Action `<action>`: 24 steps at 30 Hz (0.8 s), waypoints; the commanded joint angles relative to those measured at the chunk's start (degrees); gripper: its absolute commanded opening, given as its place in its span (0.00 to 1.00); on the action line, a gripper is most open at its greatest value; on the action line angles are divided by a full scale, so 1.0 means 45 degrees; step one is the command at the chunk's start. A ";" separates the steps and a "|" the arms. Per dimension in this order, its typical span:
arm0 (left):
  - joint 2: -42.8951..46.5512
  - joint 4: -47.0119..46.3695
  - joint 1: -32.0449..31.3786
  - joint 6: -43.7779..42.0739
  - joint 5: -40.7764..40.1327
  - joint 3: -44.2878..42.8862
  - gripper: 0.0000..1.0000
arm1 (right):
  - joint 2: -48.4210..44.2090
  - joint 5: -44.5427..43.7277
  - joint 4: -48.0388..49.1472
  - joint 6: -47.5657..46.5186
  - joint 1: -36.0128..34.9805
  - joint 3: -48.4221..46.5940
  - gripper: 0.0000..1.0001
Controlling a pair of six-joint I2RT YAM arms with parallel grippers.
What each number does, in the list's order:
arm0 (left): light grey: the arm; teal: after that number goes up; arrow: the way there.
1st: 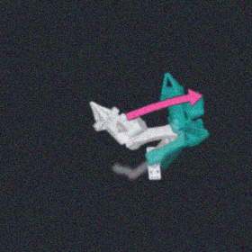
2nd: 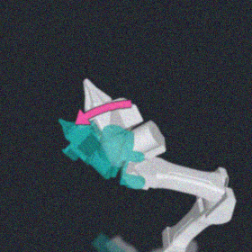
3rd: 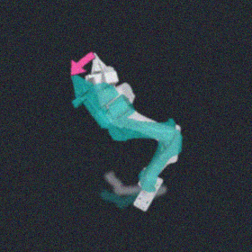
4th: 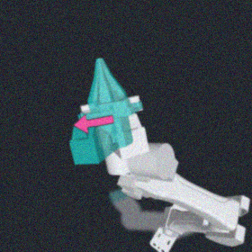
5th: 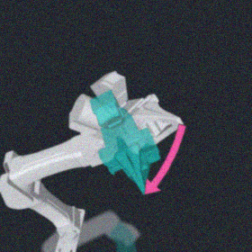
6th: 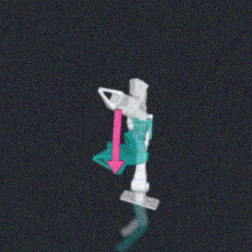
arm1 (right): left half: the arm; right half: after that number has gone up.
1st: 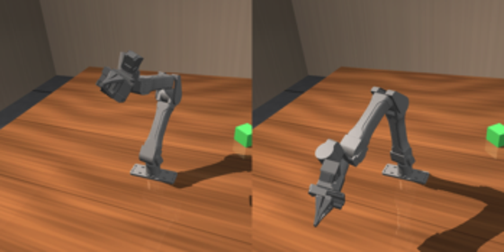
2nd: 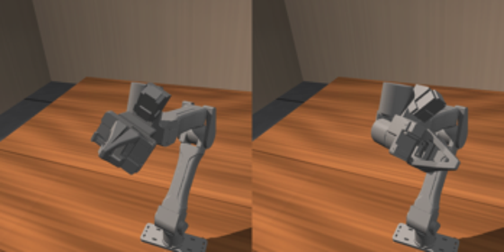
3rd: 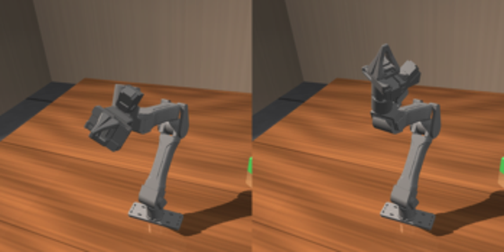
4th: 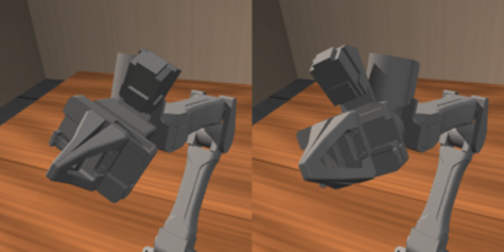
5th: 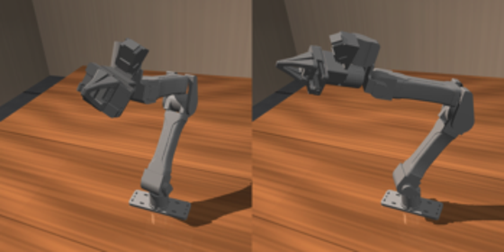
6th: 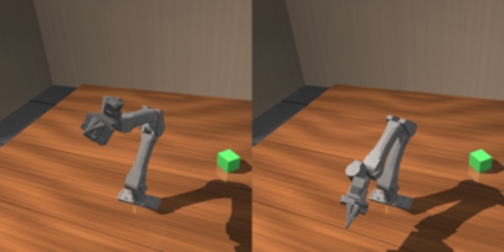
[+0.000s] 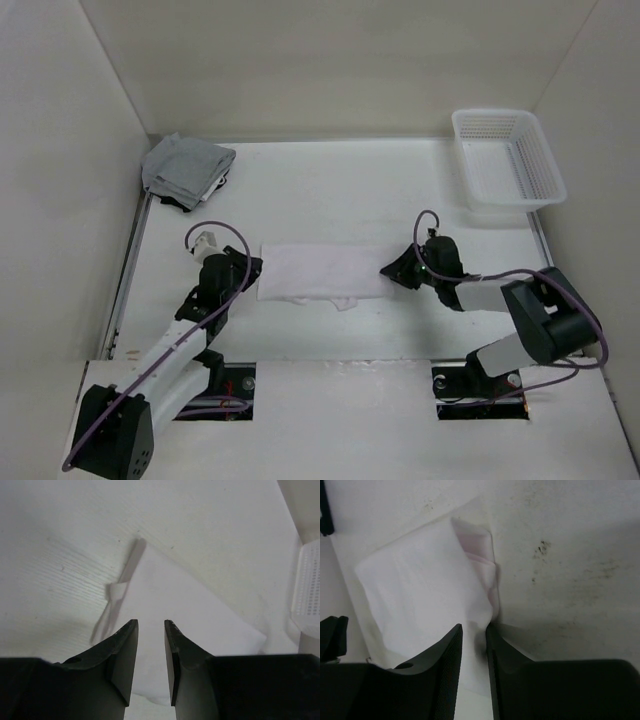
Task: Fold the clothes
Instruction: Fold the tank top
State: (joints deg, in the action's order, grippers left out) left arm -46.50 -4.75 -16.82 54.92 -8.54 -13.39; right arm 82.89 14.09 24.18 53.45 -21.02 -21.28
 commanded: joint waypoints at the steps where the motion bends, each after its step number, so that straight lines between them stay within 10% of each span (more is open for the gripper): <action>1: -0.0251 -0.1909 -0.0469 -0.0133 -0.0232 -0.0852 0.26 | 0.1224 0.0307 0.1867 0.0874 -0.0007 -0.0018 0.23; 7: -0.0935 -0.2692 -0.1465 -0.0075 -0.0407 -0.1282 0.27 | -0.0737 -0.0765 0.3243 0.1346 0.0012 0.1172 0.03; 15: -0.2711 -0.4312 -0.3243 0.0257 -0.0799 -0.1731 0.28 | -0.7419 -0.3480 -0.4469 -0.1620 -0.0027 -0.0151 0.03; 24: -0.2481 -0.4725 -0.3519 0.0433 -0.0681 -0.1869 0.30 | -0.5731 -0.5764 -0.7579 -0.3674 -0.3030 -0.4719 0.04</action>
State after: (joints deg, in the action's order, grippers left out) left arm -60.34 -21.96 -32.77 56.23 -10.98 -19.81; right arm 53.06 -6.09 -4.25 41.76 -30.20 -36.29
